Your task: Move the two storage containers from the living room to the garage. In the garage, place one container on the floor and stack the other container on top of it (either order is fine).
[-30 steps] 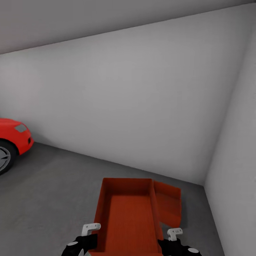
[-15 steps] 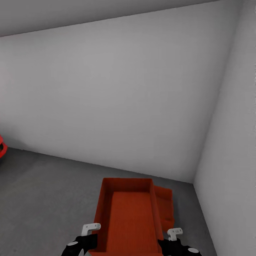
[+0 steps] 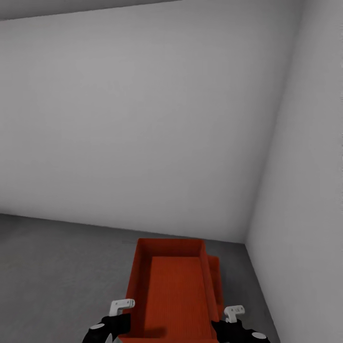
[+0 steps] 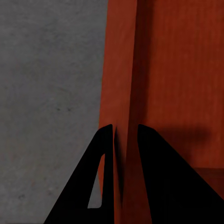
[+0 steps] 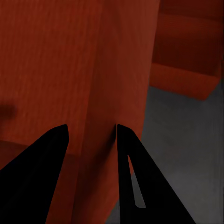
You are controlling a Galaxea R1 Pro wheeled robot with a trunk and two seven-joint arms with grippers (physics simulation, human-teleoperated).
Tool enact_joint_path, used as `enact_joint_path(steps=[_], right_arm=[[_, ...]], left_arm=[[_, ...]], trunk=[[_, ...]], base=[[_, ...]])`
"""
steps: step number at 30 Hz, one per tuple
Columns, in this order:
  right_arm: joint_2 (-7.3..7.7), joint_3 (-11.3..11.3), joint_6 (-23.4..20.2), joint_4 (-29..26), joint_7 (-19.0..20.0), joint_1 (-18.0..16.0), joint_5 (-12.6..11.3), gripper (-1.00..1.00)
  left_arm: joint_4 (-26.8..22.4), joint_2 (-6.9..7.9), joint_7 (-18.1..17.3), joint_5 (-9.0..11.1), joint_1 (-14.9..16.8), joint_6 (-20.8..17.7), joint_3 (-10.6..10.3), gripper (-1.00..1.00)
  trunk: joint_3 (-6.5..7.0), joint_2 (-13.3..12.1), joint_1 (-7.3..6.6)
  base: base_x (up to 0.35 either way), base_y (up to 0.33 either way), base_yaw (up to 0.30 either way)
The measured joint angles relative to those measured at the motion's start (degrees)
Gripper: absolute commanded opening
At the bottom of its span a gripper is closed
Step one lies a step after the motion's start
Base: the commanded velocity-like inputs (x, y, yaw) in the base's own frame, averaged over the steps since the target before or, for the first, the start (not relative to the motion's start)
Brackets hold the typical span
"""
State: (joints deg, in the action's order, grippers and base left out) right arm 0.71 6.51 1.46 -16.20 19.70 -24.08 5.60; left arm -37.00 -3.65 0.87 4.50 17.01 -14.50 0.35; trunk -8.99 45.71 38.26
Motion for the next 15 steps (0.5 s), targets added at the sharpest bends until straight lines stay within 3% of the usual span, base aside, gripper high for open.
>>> enact_joint_path(steps=[15], right_arm=[[-0.02, 0.02, 0.00, 0.00, 0.00, 0.00, 0.01, -1.00]], left_arm=[[-0.03, 0.02, 0.00, 0.01, 0.00, -0.03, -0.01, -1.00]], trunk=[[-1.01, 0.00, 0.00]], base=[[0.325, 0.000, -0.212]])
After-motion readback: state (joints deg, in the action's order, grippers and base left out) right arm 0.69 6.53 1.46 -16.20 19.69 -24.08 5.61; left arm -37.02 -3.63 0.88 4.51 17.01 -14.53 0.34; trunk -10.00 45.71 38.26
